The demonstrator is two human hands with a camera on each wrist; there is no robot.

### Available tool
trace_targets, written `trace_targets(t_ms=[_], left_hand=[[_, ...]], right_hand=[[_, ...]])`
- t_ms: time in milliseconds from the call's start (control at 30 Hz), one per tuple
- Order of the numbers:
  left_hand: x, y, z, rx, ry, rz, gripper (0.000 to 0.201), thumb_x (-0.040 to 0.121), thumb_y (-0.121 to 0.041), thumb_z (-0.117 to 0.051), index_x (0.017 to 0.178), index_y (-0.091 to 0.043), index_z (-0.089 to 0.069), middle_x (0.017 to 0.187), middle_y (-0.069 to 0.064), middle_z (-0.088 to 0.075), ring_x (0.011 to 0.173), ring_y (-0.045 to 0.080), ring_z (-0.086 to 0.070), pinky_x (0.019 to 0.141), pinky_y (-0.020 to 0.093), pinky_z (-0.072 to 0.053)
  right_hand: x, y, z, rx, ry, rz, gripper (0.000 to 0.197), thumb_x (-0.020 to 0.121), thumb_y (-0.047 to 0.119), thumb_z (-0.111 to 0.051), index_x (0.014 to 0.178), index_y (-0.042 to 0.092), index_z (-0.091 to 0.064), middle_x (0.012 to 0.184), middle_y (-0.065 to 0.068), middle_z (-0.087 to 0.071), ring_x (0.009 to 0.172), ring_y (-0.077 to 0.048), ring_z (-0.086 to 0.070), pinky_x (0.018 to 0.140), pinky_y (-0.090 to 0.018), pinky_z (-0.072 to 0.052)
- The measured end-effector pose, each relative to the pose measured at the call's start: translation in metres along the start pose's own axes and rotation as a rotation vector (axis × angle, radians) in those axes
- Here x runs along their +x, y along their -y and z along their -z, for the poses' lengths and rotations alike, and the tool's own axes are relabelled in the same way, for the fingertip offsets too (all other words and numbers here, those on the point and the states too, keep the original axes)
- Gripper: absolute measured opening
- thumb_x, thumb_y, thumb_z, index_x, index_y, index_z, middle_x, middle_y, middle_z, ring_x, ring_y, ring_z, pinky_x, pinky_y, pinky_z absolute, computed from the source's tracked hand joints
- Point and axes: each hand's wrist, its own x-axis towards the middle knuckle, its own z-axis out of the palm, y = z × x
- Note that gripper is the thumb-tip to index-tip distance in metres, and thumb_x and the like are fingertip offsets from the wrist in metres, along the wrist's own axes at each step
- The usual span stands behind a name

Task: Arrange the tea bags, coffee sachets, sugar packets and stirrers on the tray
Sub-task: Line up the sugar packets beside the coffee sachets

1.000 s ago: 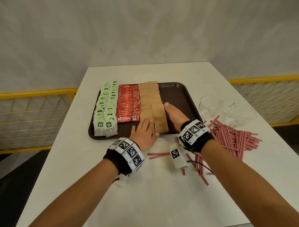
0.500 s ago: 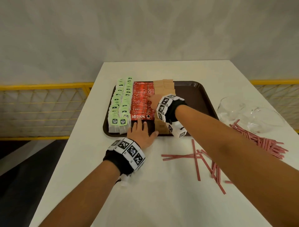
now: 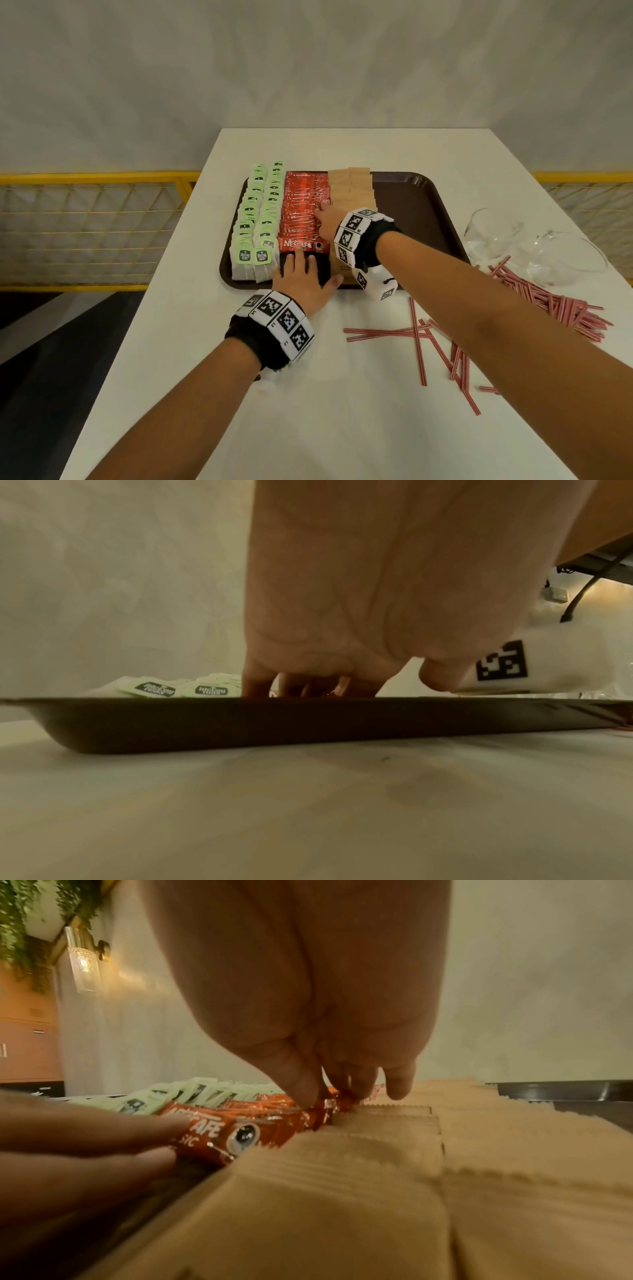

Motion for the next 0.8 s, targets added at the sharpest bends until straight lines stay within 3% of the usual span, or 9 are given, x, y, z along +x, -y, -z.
trace_targets(t_ms=[133, 233, 333, 467, 633, 733, 800], left_hand=[[0.001, 0.000, -0.001, 0.019, -0.021, 0.007, 0.077, 0.092, -0.063, -0.016, 0.150, -0.014, -0.007, 0.158, 0.010, 0.007, 0.145, 0.025, 0.001, 0.117, 0.043, -0.007], [0.000, -0.001, -0.003, 0.035, -0.068, 0.017, 0.077, 0.092, -0.064, -0.018, 0.150, -0.013, -0.011, 0.158, 0.009, 0.002, 0.145, 0.026, -0.002, 0.115, 0.043, -0.009], [-0.001, 0.000, -0.004, 0.048, -0.113, 0.016, 0.077, 0.092, -0.064, -0.020, 0.150, -0.013, -0.013, 0.158, 0.009, -0.002, 0.144, 0.025, -0.004, 0.114, 0.044, -0.010], [-0.002, -0.001, -0.006, 0.070, -0.145, 0.033, 0.079, 0.091, -0.066, -0.021, 0.149, -0.013, -0.015, 0.156, 0.014, -0.007, 0.144, 0.027, -0.006, 0.114, 0.044, -0.010], [0.000, -0.001, -0.006, 0.099, -0.102, 0.057, 0.081, 0.090, -0.067, -0.018, 0.149, -0.012, -0.015, 0.155, 0.016, -0.013, 0.143, 0.028, -0.009, 0.114, 0.044, -0.011], [0.000, -0.001, -0.007, 0.105, -0.116, 0.059, 0.081, 0.090, -0.067, -0.018, 0.148, -0.011, -0.017, 0.154, 0.016, -0.016, 0.143, 0.028, -0.010, 0.113, 0.044, -0.012], [0.002, -0.001, -0.006, 0.103, -0.105, 0.066, 0.081, 0.090, -0.067, -0.018, 0.149, -0.012, -0.017, 0.154, 0.015, -0.015, 0.143, 0.027, -0.009, 0.113, 0.043, -0.012]], right_hand=[[-0.005, 0.003, -0.001, 0.049, -0.015, -0.006, 0.051, 0.097, 0.011, -0.038, 0.145, 0.002, -0.024, 0.154, -0.017, -0.014, 0.138, -0.034, -0.026, 0.113, -0.039, -0.025], [-0.008, 0.002, 0.003, 0.117, 0.003, -0.054, 0.054, 0.098, 0.009, -0.034, 0.148, 0.004, -0.015, 0.156, -0.017, -0.007, 0.137, -0.034, -0.029, 0.111, -0.041, -0.029], [-0.012, 0.000, 0.008, 0.190, -0.021, -0.072, 0.050, 0.098, 0.010, -0.033, 0.146, 0.004, -0.020, 0.151, -0.018, -0.023, 0.132, -0.034, -0.037, 0.108, -0.041, -0.034], [-0.016, -0.003, 0.006, 0.168, 0.009, -0.076, 0.042, 0.098, 0.010, -0.034, 0.139, 0.001, -0.030, 0.133, -0.017, -0.049, 0.117, -0.031, -0.053, 0.094, -0.036, -0.044], [-0.020, -0.006, 0.006, 0.079, -0.024, -0.015, 0.034, 0.098, 0.010, -0.035, 0.131, 0.002, -0.042, 0.133, -0.016, -0.048, 0.119, -0.031, -0.050, 0.097, -0.036, -0.041], [-0.018, -0.010, 0.007, 0.080, -0.019, -0.029, 0.041, 0.098, 0.016, -0.038, 0.137, 0.004, -0.034, 0.139, -0.014, -0.043, 0.129, -0.030, -0.040, 0.105, -0.038, -0.032], [-0.016, -0.016, 0.003, 0.083, -0.035, -0.010, 0.060, 0.094, 0.031, -0.049, 0.146, 0.013, -0.024, 0.148, -0.012, -0.034, 0.139, -0.029, -0.025, 0.112, -0.048, -0.019]])
